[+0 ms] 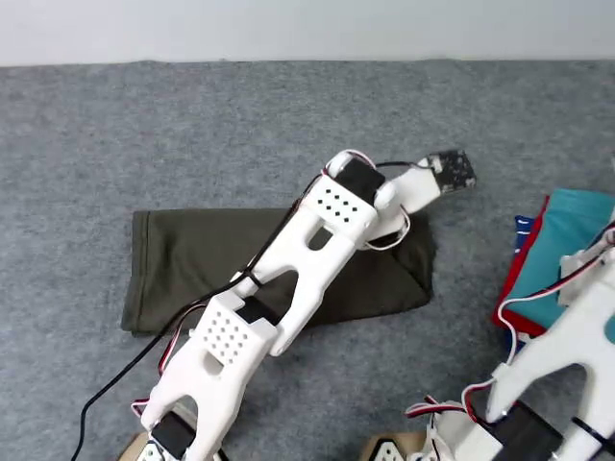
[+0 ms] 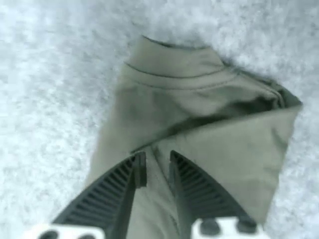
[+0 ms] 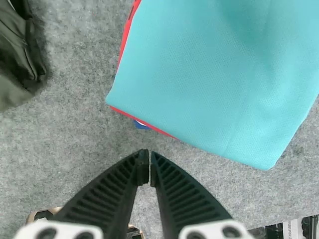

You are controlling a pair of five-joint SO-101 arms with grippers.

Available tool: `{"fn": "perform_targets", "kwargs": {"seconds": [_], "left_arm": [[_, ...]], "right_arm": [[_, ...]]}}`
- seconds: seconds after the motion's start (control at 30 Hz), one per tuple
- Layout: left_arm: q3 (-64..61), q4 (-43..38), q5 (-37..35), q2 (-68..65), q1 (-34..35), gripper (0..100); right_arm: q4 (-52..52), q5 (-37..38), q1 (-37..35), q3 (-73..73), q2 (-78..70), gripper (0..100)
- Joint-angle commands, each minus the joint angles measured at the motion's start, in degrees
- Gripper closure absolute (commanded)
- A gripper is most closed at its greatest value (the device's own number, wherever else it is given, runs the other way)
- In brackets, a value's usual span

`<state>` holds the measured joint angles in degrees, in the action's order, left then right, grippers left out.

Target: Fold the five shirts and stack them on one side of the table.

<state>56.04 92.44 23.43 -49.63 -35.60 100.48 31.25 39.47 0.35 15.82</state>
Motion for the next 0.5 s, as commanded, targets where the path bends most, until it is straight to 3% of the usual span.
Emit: {"fn": "perform_targets", "kwargs": {"seconds": [0.0,0.1,0.23,0.47], "left_arm": [[6.1,5.0,-1.1,1.7,-0.2,89],[7.0,6.9,-1.1,1.7,0.2,83],[7.1,8.2,-1.1,2.7,1.7,83],[-0.5,8.2,-4.6,14.6,12.1,83]], "right_arm": [[2.2,0.3,0.5,-2.5,2.1,98.8],[2.2,0.3,0.5,-2.5,2.1,98.8],[2.2,0.3,0.4,-2.5,2.1,98.8],[2.4,0.4,0.5,-2.5,2.2,98.8]]}}
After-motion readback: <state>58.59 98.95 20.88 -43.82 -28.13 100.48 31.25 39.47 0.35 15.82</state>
